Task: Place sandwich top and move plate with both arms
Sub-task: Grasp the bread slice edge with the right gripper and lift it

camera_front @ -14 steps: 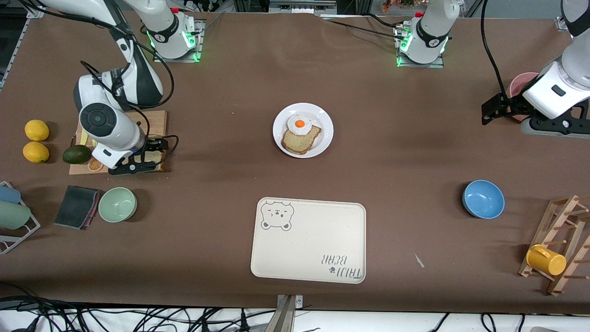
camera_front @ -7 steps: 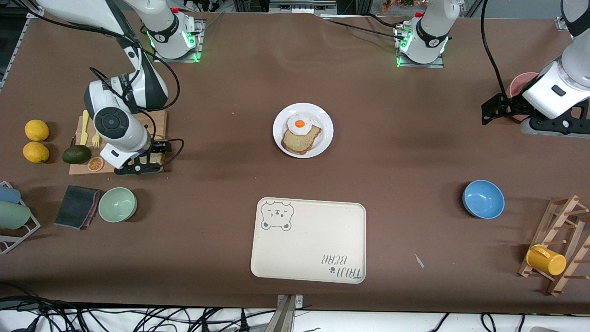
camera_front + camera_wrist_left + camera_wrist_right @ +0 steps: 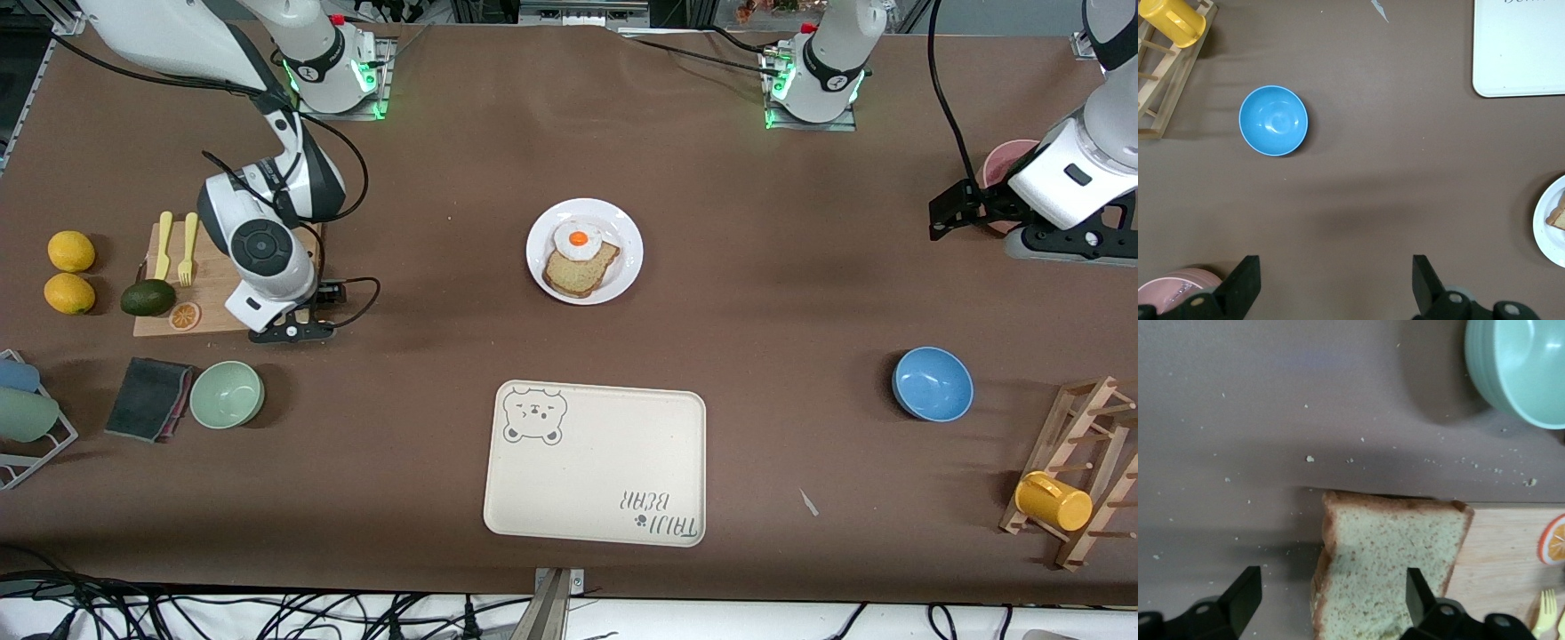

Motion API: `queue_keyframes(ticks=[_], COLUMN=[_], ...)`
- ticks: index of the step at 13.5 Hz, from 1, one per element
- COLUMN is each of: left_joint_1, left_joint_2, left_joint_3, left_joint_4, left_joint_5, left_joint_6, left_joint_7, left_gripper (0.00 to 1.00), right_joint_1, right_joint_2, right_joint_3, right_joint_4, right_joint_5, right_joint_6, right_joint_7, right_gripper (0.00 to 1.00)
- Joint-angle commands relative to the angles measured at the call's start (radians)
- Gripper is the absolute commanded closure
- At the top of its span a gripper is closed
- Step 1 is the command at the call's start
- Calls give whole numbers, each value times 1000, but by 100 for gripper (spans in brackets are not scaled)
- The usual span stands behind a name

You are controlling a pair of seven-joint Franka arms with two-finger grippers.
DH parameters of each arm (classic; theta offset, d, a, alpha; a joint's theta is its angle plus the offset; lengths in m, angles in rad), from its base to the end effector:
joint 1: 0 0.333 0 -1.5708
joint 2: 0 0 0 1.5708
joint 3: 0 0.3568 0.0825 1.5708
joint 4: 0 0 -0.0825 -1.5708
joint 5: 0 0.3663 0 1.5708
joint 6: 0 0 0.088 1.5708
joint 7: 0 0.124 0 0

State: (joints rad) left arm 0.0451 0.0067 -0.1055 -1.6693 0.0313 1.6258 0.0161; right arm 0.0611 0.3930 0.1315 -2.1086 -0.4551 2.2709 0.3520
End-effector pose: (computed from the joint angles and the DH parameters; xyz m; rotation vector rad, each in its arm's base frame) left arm 0.5387 -0.0287 0.6046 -3.1066 0.1228 0.0769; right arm 0.5514 0.0891 0.2489 2.8153 0.2407 -0.1956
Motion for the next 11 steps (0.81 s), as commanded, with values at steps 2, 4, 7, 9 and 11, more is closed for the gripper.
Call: queue_keyframes(ticks=[2, 4, 7, 9, 11], left_joint_1=[6, 6, 6, 6, 6], left_joint_2=[-10, -10, -8, -10, -7], left_joint_3=[-2, -2, -2, -2, 1], left_joint_4=[-4, -4, -4, -6, -3], left_joint_5=[1, 1, 1, 1, 5], left_joint_6=[-1, 0, 0, -1, 3], left_joint_7=[7, 7, 7, 8, 8], left_gripper=[0, 0, 0, 0, 0], right_joint_1=[0, 0, 0, -1, -3], right_joint_2=[0, 1, 1, 1, 1], right_joint_3=[-1, -1, -3, -4, -12], right_joint_4=[-13, -37, -50, -54, -59], right_joint_5=[-28, -30, -31, -31, -34], right_joint_6=[16, 48, 64, 65, 65], right_joint_7=[22, 22, 22, 22, 21], right_gripper=[31, 41, 46, 46, 50])
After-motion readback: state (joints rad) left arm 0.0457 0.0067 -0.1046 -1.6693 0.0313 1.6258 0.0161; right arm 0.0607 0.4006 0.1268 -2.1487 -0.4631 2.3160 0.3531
